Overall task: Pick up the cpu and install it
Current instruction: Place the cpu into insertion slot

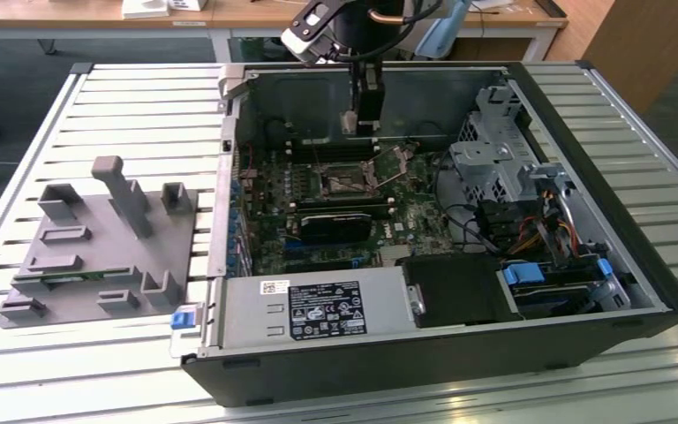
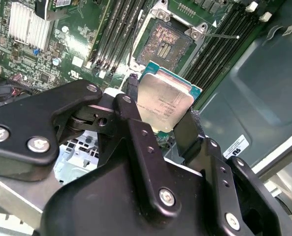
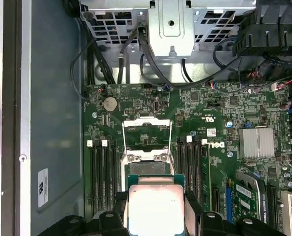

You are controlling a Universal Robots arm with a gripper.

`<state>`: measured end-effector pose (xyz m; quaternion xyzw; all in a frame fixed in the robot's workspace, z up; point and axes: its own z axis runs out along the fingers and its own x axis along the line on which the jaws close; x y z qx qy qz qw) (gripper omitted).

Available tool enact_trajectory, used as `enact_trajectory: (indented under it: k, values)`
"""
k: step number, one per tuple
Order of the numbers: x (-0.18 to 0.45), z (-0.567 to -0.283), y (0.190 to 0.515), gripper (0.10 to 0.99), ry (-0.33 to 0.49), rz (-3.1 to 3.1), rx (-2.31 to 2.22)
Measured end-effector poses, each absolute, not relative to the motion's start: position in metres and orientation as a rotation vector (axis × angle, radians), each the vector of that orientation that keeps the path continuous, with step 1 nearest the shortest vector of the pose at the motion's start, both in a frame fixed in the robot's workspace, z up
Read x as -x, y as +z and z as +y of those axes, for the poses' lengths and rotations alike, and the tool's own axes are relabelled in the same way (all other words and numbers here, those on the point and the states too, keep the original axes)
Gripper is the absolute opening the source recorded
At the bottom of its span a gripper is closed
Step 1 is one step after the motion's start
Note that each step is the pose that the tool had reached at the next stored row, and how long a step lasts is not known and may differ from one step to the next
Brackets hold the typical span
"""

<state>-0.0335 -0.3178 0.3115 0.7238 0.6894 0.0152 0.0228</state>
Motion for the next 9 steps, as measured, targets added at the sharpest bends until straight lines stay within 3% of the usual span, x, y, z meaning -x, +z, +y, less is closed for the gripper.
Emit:
enact_trajectory:
  k: [9]
  values:
    - [0.034,-0.318,0.297,0.537,0.049,2.202,-2.177]
